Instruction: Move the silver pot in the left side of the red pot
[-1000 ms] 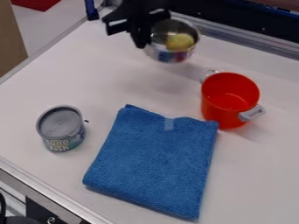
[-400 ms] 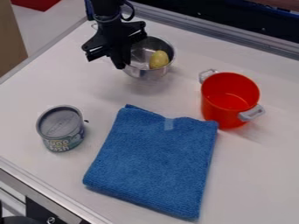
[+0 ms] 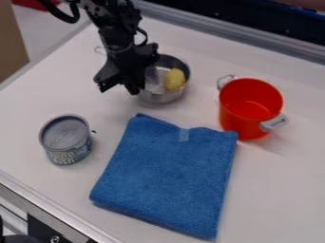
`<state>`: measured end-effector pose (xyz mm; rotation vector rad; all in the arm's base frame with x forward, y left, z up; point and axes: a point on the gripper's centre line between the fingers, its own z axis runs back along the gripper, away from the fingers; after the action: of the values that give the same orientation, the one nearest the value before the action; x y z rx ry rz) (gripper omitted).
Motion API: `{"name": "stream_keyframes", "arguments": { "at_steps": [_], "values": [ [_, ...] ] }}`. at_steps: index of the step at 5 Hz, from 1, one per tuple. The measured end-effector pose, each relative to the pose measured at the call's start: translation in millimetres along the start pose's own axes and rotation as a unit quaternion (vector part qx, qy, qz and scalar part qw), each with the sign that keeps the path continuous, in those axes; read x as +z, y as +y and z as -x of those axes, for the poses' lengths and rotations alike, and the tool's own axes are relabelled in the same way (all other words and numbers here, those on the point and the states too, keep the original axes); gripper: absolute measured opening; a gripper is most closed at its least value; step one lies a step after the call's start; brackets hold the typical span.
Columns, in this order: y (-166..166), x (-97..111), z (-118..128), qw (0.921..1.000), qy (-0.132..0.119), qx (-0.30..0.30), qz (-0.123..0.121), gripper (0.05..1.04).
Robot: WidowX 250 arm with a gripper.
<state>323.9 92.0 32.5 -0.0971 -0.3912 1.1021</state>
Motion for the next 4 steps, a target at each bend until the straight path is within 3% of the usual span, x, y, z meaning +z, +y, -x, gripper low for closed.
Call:
{"name": "stream_keyframes", "arguments": {
  "at_steps": [1,3,4],
  "values": [
    [7,0,3,0.9984,0.025,0.049,-0.011,0.057],
    [6,8,-2,0.9950,0.033,0.086,-0.038,0.075],
    [3,12,-2,0.9941,0.038,0.088,-0.050,0.217]
  ]
}}
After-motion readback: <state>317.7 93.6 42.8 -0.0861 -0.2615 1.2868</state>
